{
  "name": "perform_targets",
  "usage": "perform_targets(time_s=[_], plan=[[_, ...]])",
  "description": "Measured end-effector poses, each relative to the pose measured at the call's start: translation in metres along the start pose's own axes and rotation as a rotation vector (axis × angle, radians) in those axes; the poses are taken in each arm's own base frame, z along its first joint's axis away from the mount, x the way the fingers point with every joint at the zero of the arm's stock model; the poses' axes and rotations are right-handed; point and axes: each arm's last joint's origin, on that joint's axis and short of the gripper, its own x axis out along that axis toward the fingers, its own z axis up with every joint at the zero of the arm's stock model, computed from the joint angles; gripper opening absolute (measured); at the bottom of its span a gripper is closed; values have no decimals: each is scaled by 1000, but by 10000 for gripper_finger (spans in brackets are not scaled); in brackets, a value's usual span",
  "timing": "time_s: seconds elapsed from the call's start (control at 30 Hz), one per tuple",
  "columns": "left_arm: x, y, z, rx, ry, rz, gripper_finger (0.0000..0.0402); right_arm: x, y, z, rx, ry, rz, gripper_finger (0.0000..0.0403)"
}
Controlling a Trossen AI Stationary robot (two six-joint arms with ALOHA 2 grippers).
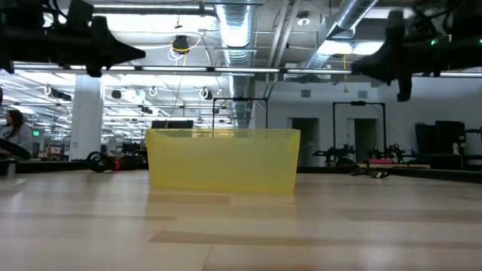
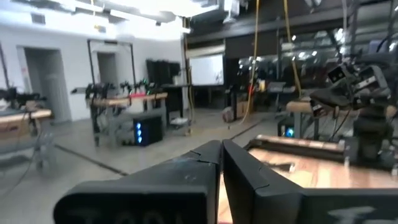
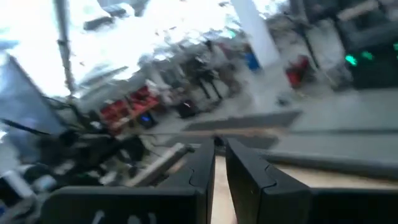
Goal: Pick and place USB-C Cables
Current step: Put the top left black charger cable into the yellow bin
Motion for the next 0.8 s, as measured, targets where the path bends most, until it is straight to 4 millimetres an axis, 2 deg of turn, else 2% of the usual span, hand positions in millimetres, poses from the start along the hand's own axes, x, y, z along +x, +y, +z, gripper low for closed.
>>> perform_targets(time_s=[0.17, 0.33, 0.5, 0.63, 0.8], plan=[[3, 0, -4, 11, 45, 49, 44, 11, -13, -5, -58, -1, -148, 67], [3, 4, -13, 69, 143, 189, 74, 19, -28, -6, -105, -12, -269, 67], [9, 12, -16, 44, 142, 272, 90, 27, -33, -6, -128, 36, -249, 67], [14, 17, -19, 4, 147, 259, 94, 39, -27, -6, -126, 112, -147, 67], [19, 19, -27, -118, 178, 256, 94, 64, -5, 2, -203, 127, -66, 67]])
